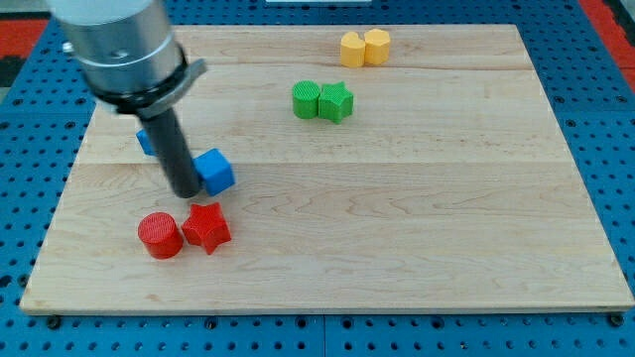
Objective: Move the blue triangle to the center left
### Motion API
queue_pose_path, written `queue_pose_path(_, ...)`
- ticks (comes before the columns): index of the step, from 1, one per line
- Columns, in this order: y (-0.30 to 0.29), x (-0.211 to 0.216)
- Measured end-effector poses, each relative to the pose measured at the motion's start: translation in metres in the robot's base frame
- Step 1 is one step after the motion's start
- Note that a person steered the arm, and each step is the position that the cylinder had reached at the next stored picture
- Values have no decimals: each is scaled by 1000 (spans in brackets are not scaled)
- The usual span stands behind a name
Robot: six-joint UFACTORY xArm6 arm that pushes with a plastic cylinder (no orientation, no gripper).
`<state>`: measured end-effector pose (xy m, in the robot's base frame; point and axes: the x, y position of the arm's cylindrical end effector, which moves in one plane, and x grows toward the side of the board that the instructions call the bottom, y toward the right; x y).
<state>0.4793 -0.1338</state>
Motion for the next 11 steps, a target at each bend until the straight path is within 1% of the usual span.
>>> queue_pose_path(1, 27, -12)
queue_pose_path(2, 63, -15)
queue_pose_path(3, 80, -18)
queue_pose_path(4, 67, -24)
queue_pose_path(5, 97, -36)
queue_pose_path(6, 96, -59)
queue_pose_path(7, 43, -61)
queue_pose_path(8, 10, -61)
queue_pose_path(9, 10, -64)
queue_pose_path(10, -28, -64)
queue_pose_path(11, -9, -65)
